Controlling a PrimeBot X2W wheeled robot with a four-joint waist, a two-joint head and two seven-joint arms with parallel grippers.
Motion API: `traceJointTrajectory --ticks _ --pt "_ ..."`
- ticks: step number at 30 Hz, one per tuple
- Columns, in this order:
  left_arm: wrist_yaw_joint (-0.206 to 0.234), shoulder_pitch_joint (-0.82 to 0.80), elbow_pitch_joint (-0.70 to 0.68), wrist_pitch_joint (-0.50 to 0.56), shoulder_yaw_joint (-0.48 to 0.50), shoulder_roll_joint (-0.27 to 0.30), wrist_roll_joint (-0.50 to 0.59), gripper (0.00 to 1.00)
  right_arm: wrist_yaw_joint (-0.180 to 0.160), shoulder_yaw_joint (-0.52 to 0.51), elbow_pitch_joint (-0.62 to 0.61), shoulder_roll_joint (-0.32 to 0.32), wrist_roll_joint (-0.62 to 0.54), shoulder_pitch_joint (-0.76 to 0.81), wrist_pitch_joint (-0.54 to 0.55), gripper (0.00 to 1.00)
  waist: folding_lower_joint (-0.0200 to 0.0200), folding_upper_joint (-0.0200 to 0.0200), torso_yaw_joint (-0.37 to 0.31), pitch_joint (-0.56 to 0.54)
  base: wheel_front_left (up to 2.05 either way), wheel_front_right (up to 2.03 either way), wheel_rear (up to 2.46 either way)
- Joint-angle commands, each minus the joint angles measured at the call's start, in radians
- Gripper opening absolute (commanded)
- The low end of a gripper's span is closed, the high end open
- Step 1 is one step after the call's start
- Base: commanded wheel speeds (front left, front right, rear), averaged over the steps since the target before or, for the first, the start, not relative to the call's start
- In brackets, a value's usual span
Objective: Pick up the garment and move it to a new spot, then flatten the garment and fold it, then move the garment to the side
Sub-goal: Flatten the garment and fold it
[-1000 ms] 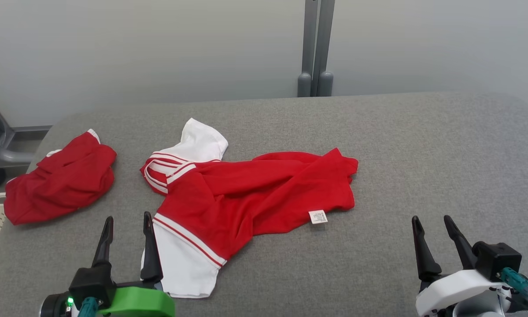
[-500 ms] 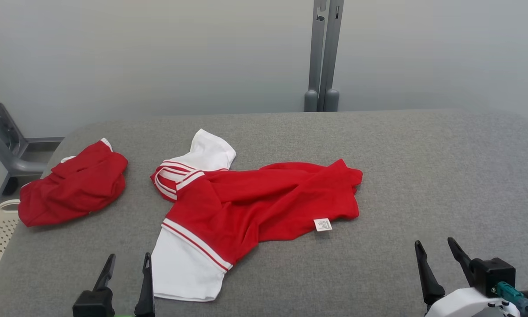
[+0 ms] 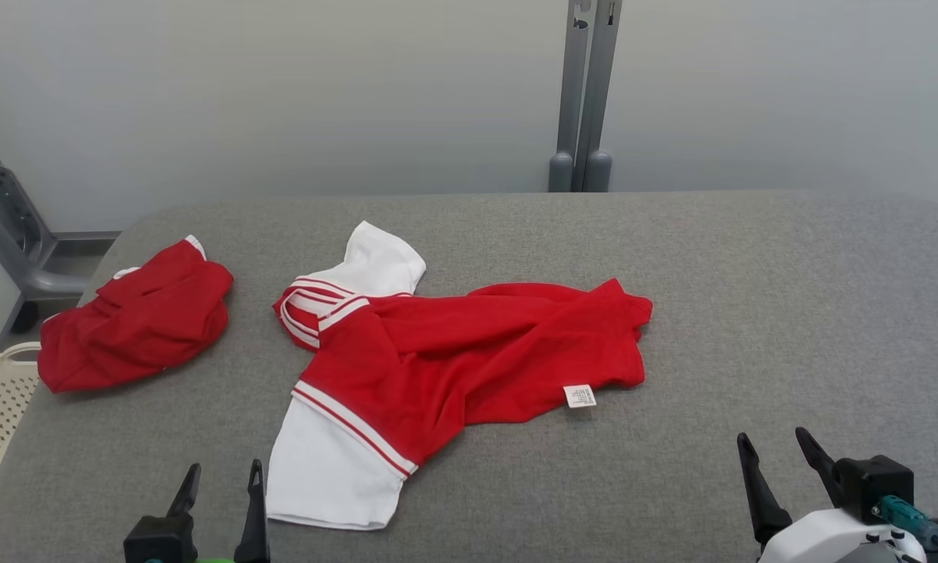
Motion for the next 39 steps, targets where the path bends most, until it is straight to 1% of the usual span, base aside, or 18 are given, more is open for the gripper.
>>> traceJointTrajectory --ticks 1,6,8,10,12,15,18,22,25,36,37,38,39 --pt "-0.003 -0.026 0.010 0.005 0.002 0.004 -0.009 1.00 0.000 -0.005 -0.004 -0.004 -0.011 -0.008 0.005 1.00 0.0000 -0.0001 -0.001 0.003 0.00 0.00 0.00" --pt "-0.021 -0.079 0.077 0.058 -0.008 0.018 -0.016 1.00 0.000 -0.008 -0.013 -0.004 -0.017 -0.018 0.028 1.00 0.0000 -0.0001 0.002 0.014 0.00 0.00 0.00" --pt "-0.030 -0.114 0.122 0.100 -0.015 0.023 -0.019 1.00 0.000 -0.005 -0.020 -0.004 -0.017 -0.018 0.035 1.00 0.0000 -0.0001 0.002 0.021 0.00 0.00 0.00" --pt "-0.036 -0.146 0.154 0.164 -0.039 0.023 -0.007 1.00 0.000 -0.002 -0.028 -0.004 -0.018 -0.019 0.043 1.00 0.0000 -0.0001 0.000 0.029 0.00 0.00 0.00" --pt "-0.042 -0.182 0.198 0.231 -0.056 0.037 0.000 1.00 0.000 0.007 -0.034 -0.004 -0.018 -0.023 0.049 1.00 0.0000 -0.0001 -0.005 0.039 0.00 0.00 0.00" --pt "-0.054 -0.233 0.256 0.294 -0.085 0.058 0.026 1.00 0.000 0.019 -0.044 -0.004 -0.021 -0.029 0.059 1.00 0.0000 -0.0001 -0.016 0.055 0.00 0.00 0.00" --pt "-0.064 -0.265 0.312 0.331 -0.101 0.063 0.029 1.00 0.000 0.026 -0.053 -0.004 -0.026 -0.034 0.069 1.00 0.0000 -0.0001 -0.030 0.071 0.00 0.00 0.00" --pt "-0.090 -0.303 0.398 0.357 -0.106 0.050 0.006 1.00 0.000 0.028 -0.064 -0.004 -0.034 -0.038 0.081 1.00 0.0000 -0.0001 -0.046 0.095 0.00 0.00 0.00" --pt "-0.088 -0.317 0.438 0.348 -0.102 0.039 -0.005 1.00 0.000 0.027 -0.070 -0.004 -0.036 -0.037 0.086 1.00 0.0000 -0.0001 -0.050 0.104 0.00 0.00 0.00" --pt "-0.108 -0.382 0.573 0.333 -0.116 0.013 -0.019 1.00 0.000 0.054 -0.080 -0.004 -0.058 -0.056 0.113 1.00 0.0000 -0.0001 -0.048 0.126 0.00 0.00 0.00" --pt "-0.112 -0.389 0.583 0.331 -0.116 0.011 -0.022 0.95 0.000 0.059 -0.080 -0.004 -0.062 -0.065 0.119 1.00 0.0000 -0.0001 -0.049 0.132 0.00 0.00 0.00" --pt "-0.115 -0.396 0.594 0.333 -0.120 0.010 -0.019 0.86 0.000 0.064 -0.077 -0.004 -0.067 -0.076 0.124 1.00 0.0000 -0.0001 -0.050 0.137 0.00 0.00 0.00" --pt "-0.119 -0.402 0.605 0.332 -0.123 0.007 -0.019 0.74 0.000 0.071 -0.071 -0.004 -0.068 -0.088 0.136 1.00 0.0000 -0.0001 -0.051 0.141 0.00 0.00 0.00"
